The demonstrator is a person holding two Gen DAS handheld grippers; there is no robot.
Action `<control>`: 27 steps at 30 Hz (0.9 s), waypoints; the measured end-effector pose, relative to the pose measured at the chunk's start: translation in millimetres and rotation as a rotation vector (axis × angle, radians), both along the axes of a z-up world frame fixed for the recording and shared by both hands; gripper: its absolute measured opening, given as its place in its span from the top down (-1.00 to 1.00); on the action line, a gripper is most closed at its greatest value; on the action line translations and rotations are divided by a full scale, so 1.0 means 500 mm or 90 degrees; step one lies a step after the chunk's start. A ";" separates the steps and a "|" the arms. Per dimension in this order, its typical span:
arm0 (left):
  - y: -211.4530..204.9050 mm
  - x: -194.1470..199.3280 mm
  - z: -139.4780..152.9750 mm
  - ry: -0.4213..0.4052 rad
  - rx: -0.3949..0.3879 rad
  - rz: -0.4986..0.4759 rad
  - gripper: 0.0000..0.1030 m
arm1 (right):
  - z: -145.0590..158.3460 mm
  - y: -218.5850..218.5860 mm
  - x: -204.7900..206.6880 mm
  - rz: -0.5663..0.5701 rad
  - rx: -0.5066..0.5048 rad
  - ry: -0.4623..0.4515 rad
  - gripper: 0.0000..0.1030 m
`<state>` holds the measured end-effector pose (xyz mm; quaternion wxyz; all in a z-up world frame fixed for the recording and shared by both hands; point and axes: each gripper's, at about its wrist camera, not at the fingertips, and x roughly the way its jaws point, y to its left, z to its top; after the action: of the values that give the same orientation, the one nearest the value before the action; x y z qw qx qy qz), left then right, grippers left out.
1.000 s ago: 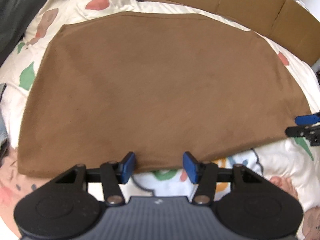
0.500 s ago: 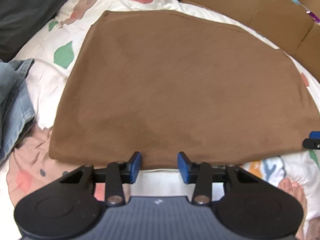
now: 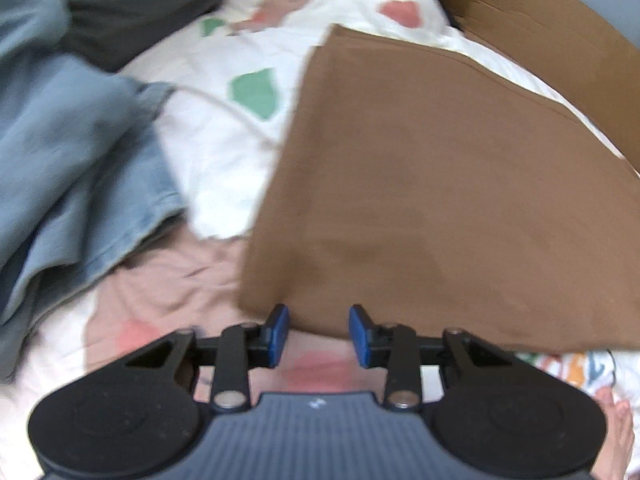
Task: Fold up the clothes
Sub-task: 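Move both open tools to a corner of the folded brown shirt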
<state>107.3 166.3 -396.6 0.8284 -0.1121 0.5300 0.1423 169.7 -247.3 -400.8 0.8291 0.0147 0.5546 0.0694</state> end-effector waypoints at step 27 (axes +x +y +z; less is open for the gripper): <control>0.159 -0.076 -0.066 -0.191 -0.333 0.298 -0.01 | -0.049 -0.189 -0.066 -0.237 0.235 0.058 -0.19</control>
<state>69.5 246.0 -429.9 0.7853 -0.4576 0.3812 0.1692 136.7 -341.8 -425.3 0.7851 0.2702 0.5572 0.0149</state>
